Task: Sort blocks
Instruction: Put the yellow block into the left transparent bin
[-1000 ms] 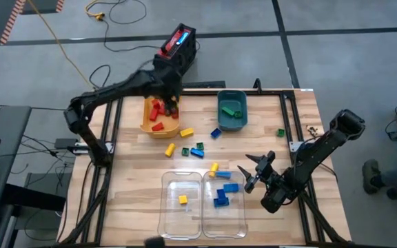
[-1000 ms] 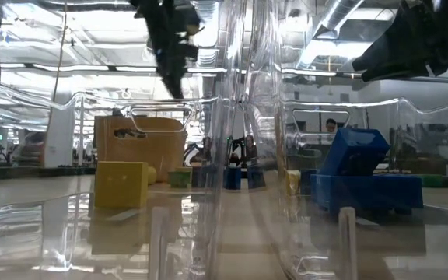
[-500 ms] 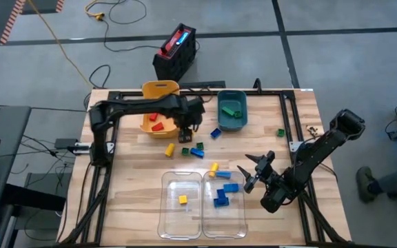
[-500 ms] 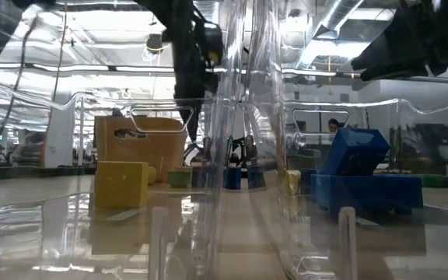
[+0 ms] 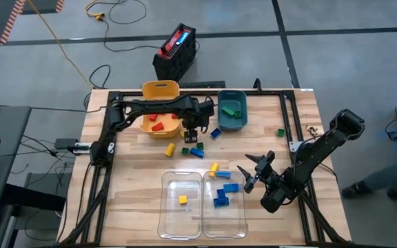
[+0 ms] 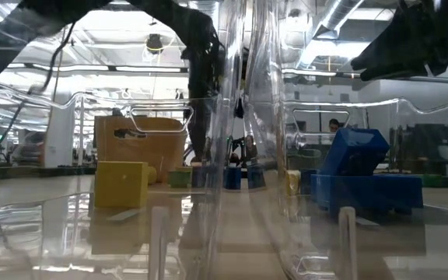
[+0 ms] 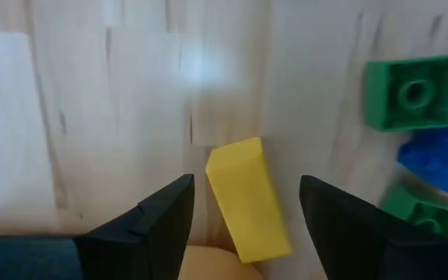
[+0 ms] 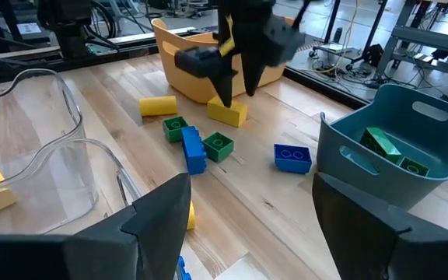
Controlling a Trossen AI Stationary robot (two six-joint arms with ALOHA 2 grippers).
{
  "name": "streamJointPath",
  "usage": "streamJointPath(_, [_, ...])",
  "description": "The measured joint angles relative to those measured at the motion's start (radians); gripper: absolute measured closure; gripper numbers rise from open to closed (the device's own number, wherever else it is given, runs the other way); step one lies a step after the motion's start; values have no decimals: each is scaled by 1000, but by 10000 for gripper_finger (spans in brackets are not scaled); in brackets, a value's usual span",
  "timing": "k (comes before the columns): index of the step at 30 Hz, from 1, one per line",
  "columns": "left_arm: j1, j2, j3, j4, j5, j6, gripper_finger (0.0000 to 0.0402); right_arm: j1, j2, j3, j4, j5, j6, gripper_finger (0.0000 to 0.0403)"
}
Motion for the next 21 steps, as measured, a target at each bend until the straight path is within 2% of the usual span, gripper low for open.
streamJointPath(6, [15, 29, 0, -21, 4, -13, 172, 0, 0, 0, -1, 0, -3, 118])
streamJointPath(15, [29, 40, -4, -18, 91, -21, 172, 0, 0, 0, 25, 0, -34, 118])
streamJointPath(21, [22, 77, -8, -23, 91, -15, 173, 0, 0, 0, 31, 0, -43, 118])
